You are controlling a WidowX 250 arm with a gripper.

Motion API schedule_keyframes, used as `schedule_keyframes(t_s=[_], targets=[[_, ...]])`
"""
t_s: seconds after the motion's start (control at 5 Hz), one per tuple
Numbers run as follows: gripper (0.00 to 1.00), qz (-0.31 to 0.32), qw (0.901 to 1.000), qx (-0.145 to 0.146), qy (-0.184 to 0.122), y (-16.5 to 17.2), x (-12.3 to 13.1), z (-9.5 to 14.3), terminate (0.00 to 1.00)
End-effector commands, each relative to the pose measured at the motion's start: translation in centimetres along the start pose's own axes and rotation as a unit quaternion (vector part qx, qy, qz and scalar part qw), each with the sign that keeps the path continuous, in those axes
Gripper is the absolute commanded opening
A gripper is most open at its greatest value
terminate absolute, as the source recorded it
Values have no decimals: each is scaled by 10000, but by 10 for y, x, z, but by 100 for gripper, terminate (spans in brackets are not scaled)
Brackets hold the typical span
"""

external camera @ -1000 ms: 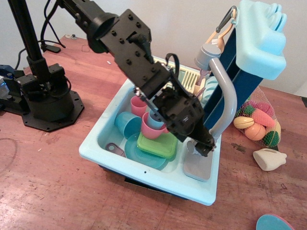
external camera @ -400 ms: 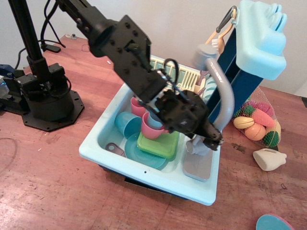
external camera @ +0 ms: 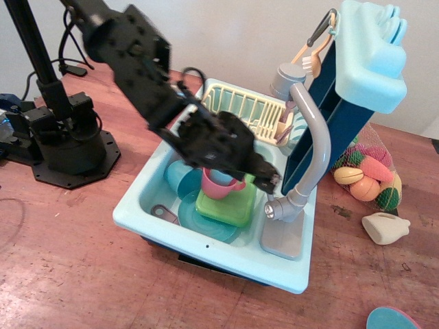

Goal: Turn lever vertical to front

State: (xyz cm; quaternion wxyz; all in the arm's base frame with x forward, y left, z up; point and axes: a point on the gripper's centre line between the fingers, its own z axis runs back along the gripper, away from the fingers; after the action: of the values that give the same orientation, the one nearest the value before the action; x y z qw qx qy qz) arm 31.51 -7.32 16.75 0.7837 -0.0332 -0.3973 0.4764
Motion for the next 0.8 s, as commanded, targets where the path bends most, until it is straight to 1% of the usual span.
schedule_keyframes(t_s=[0.0, 0.2, 0.4, 0.6], targets=[[100, 338, 9992, -169, -101, 20, -6, 9, 0], [100, 295, 9993, -202, 69, 21, -12, -6, 0], [100, 325, 9981, -359, 372, 24, -22, -17, 0], [100, 325, 9981, -359, 372, 24, -22, -17, 0]])
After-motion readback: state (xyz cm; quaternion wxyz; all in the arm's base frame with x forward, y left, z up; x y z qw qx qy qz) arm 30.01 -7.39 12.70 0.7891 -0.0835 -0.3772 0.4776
